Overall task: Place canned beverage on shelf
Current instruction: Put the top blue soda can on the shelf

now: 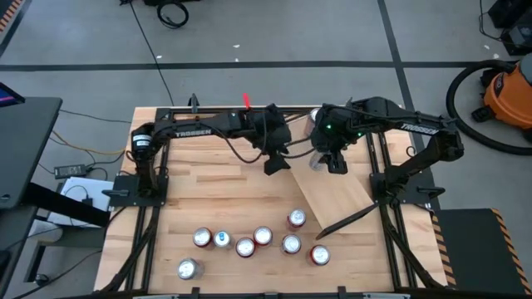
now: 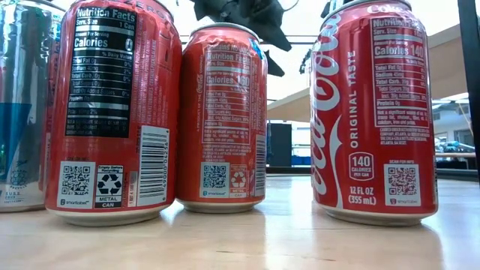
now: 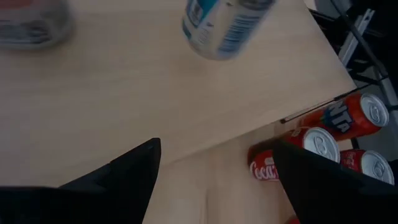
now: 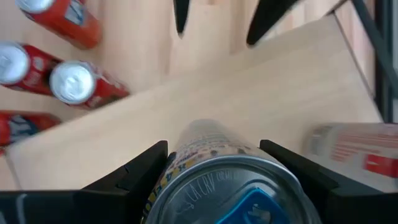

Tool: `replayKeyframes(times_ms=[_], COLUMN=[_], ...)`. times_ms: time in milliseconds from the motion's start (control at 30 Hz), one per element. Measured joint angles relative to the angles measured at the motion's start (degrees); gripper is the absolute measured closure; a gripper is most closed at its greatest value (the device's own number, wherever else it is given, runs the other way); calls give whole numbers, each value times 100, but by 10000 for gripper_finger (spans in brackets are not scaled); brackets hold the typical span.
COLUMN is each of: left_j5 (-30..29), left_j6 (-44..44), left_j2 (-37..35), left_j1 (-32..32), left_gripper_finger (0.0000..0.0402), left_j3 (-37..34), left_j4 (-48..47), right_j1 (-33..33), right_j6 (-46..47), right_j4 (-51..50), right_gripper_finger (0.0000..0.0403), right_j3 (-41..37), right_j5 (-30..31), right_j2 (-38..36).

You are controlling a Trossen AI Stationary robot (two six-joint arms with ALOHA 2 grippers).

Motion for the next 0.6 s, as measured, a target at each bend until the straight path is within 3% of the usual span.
replayKeyframes(times_ms=[200,600], left_j5=[-185,-698], left_j6=[3,155], left_j2=[-304,-590], left_j1=[70,72], left_gripper_finger=[83,83], left_j3=[0,2], left_j4=[-193,-446], right_j1=[-396,-1000], right_j6=[-601,-890], right_j4=[16,-7], right_gripper_finger=[153,153], right_j3=[0,-101], right_j5=[120,123], right_j2=[-1,-11])
